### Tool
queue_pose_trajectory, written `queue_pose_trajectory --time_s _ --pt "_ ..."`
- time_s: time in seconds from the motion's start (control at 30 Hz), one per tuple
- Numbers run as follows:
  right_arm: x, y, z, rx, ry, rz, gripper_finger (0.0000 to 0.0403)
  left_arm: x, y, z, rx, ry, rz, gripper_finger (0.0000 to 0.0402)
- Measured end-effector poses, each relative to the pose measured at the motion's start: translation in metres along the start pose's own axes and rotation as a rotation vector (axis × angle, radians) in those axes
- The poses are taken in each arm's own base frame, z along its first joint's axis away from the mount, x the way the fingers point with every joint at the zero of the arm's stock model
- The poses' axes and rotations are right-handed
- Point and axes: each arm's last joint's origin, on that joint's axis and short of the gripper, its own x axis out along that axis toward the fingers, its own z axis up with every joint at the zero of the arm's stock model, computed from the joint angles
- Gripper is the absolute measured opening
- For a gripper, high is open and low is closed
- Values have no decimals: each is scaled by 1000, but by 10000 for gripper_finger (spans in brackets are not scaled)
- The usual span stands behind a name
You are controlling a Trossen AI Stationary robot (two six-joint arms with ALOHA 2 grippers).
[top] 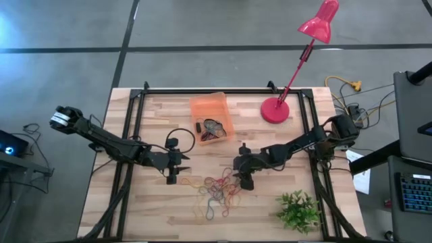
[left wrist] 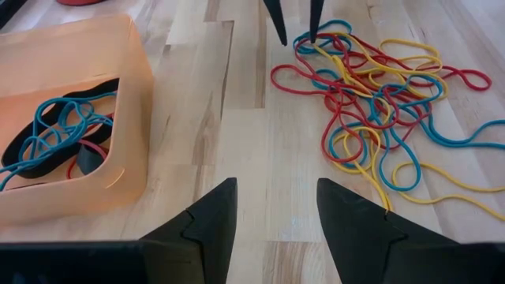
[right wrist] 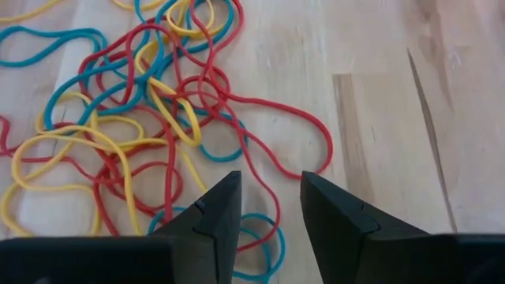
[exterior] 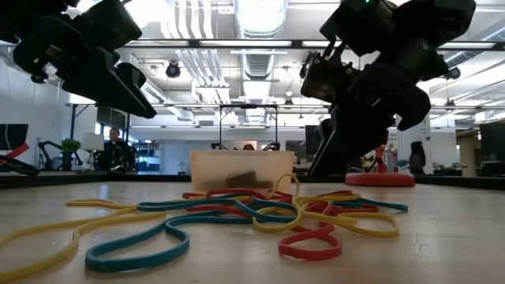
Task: Pick and place rubber bands into bin
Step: Put the red rubber band into the orange bin
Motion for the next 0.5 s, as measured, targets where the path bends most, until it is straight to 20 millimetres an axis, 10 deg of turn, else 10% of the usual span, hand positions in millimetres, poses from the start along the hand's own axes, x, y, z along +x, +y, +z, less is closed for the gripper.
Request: queue_pose_trajectory --time_s 0.5 --pt "21 -3 -11 14 36 -12 119 0 0 0 0 -1 0 160"
